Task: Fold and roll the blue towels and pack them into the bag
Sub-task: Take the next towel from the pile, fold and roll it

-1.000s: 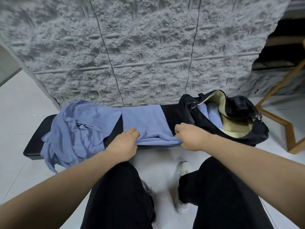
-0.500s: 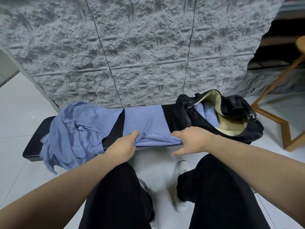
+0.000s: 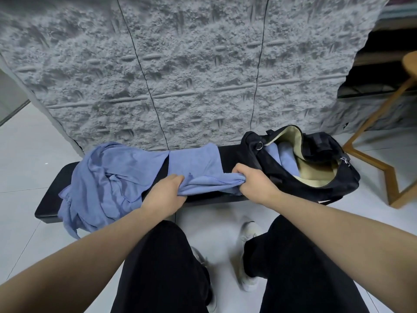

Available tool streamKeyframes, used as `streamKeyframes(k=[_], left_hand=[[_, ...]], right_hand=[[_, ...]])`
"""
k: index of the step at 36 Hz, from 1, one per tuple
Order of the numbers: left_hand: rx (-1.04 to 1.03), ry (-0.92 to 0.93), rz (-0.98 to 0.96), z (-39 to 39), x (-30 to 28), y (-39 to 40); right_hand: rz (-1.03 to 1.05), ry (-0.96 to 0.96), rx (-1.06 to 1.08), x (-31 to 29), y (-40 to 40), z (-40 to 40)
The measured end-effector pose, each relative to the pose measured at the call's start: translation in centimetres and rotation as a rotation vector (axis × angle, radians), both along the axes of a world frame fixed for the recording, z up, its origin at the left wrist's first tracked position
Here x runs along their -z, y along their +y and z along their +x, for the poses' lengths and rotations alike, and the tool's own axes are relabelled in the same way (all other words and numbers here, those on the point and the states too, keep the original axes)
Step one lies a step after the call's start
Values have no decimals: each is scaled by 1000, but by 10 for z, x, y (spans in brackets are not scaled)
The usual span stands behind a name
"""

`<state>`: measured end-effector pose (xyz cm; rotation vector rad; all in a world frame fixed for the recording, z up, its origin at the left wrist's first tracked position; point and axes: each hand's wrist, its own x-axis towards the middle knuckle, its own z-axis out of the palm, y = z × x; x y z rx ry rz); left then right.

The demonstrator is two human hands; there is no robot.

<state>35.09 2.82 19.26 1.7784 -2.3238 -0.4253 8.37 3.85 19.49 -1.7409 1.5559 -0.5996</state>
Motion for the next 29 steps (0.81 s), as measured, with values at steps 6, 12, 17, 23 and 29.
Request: streamKeyframes(k=[6,12,17,23,29], left_hand=[[-86,38,174,-2,-10,1],[-11,25,59,-5,-13,2],[-5,-3,59,-5,-9,1],[-52,166,195,3,1,-3],[-259,663,259,-2,9,-13]], right_hand=[[-50,117,-44,-5,5,3],[-66,500,-52,0,-5,6],[-95,454,-31,6,-14,4],[20,272,-87,5,-17,0],[119,23,-115,6,-28,2]])
